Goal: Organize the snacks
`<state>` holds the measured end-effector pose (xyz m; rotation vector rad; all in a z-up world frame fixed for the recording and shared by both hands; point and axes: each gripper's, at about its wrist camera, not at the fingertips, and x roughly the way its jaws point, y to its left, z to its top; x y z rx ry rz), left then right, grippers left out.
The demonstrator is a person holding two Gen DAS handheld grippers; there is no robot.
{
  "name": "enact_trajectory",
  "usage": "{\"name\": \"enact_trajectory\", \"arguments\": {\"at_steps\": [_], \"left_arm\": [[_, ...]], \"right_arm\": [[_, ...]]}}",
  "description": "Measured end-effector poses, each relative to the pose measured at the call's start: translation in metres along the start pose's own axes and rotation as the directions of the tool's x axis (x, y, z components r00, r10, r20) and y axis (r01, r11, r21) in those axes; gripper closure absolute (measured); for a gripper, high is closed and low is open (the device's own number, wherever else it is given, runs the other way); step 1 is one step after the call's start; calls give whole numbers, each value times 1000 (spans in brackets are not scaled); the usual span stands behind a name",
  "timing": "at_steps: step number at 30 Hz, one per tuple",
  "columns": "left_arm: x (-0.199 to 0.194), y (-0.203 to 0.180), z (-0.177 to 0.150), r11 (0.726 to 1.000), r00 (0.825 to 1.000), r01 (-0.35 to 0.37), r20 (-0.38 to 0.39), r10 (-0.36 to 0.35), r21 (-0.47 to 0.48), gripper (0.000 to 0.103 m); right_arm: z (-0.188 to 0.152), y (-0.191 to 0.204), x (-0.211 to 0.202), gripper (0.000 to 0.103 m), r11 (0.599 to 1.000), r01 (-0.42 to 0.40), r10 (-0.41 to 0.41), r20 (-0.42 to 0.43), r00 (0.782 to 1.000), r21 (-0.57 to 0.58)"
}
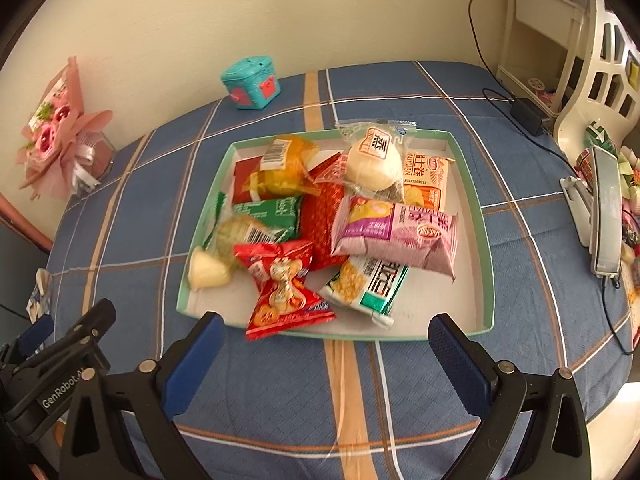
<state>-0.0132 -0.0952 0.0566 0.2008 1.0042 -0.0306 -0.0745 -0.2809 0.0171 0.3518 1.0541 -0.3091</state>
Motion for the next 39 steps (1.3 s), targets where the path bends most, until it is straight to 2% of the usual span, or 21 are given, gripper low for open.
{"name": "enact_trajectory", "arguments": {"at_steps": [9, 39], "left_arm": [[-5, 22, -17, 999, 1000, -11, 9, 11, -42, 2], [-4, 35, -14, 996, 1000, 9, -6, -9, -87, 2]], "right_arm": [[-16, 11, -9, 0, 999, -9, 10, 6, 1000, -42], [-12, 16, -9, 0, 999, -2, 2, 4, 1000, -54]]}}
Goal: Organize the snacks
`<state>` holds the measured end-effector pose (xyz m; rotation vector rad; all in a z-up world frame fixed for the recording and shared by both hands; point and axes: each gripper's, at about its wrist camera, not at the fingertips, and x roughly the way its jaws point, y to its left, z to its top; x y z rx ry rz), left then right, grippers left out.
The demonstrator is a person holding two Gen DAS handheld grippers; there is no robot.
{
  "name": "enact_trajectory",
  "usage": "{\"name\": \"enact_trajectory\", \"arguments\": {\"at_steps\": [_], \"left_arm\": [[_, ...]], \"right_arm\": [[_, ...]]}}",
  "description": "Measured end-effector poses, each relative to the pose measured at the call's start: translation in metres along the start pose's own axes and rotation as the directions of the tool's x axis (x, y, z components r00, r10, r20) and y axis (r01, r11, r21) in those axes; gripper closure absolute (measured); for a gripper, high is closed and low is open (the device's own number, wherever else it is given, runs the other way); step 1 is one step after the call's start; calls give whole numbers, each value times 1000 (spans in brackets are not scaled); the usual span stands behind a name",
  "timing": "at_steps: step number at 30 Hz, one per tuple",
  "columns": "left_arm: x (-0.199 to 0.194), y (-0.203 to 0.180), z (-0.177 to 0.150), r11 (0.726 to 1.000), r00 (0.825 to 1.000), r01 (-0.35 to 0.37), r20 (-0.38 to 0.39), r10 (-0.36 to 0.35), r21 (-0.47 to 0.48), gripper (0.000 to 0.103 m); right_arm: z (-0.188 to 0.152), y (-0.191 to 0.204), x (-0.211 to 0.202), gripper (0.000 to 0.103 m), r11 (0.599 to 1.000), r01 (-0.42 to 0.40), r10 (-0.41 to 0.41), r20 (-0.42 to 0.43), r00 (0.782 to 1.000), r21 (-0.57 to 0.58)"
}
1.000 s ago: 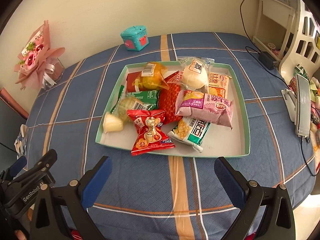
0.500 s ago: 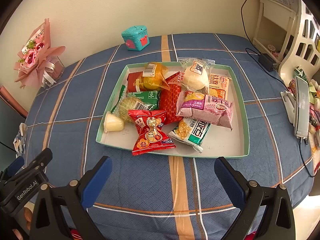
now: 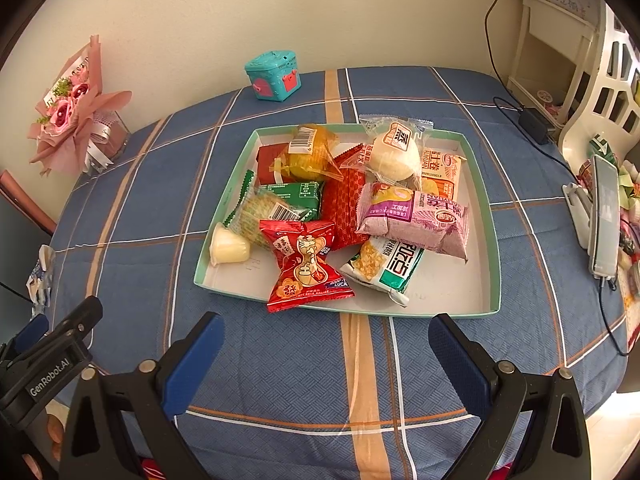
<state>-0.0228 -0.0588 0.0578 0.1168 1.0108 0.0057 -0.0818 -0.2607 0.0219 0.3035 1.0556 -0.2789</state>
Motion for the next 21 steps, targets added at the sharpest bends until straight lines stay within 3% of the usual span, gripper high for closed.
{"name": "enact_trajectory", "arguments": {"at_steps": [21], "left_arm": [[-1, -3, -1, 1000, 1000, 16, 2, -16, 11, 2]], "right_arm": [[1, -2, 2, 0, 1000, -3, 3, -9, 1000, 1]]}}
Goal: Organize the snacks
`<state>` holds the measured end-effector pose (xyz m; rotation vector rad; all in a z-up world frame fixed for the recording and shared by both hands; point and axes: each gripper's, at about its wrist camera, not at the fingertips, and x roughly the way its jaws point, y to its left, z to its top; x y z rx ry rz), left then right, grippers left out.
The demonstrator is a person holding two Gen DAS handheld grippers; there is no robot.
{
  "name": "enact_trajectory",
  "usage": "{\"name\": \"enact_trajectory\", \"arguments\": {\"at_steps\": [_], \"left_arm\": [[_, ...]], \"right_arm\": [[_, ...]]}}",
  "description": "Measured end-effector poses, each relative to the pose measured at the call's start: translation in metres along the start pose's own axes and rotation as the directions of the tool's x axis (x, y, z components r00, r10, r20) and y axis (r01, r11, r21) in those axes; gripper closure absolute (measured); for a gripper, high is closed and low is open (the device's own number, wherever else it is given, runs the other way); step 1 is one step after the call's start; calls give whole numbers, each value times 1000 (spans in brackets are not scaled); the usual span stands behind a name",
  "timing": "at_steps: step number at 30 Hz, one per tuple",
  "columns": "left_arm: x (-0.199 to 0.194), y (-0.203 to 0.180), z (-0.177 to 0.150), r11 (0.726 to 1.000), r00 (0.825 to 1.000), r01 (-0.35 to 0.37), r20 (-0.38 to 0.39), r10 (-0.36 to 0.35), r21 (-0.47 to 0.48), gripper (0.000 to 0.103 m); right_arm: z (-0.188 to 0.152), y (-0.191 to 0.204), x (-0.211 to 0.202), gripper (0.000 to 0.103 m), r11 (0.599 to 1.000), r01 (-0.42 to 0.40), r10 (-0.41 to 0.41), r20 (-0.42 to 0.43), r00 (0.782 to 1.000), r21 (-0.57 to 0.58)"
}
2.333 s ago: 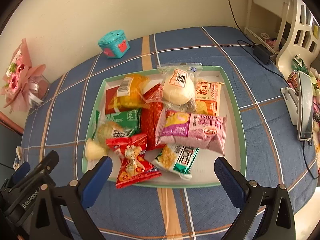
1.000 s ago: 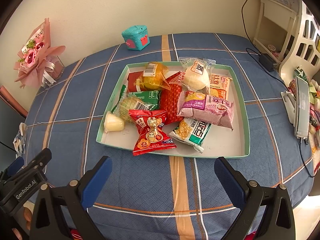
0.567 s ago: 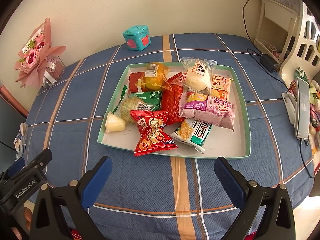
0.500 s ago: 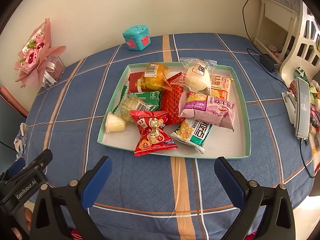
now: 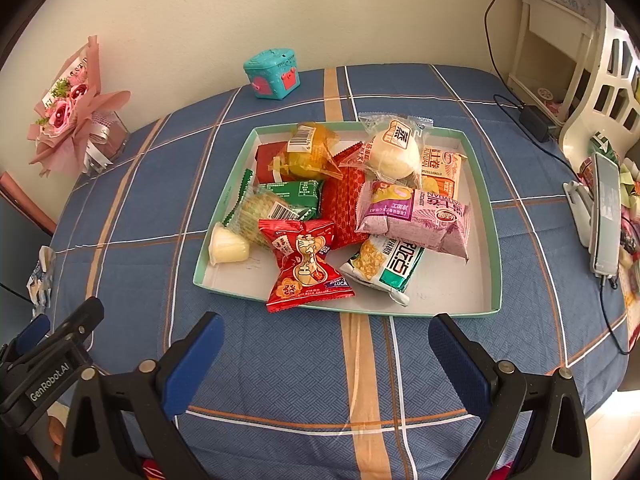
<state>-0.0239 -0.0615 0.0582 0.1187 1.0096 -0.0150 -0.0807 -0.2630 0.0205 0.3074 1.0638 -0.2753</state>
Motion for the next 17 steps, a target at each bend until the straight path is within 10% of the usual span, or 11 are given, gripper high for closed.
{"name": "enact_trajectory", "arguments": {"at_steps": [17], "left_arm": [[-3, -3, 1, 1000, 1000, 13, 14, -13, 6, 2]], "right_arm": [[0, 0, 1, 0, 1000, 2, -2, -4, 1000, 1]]}}
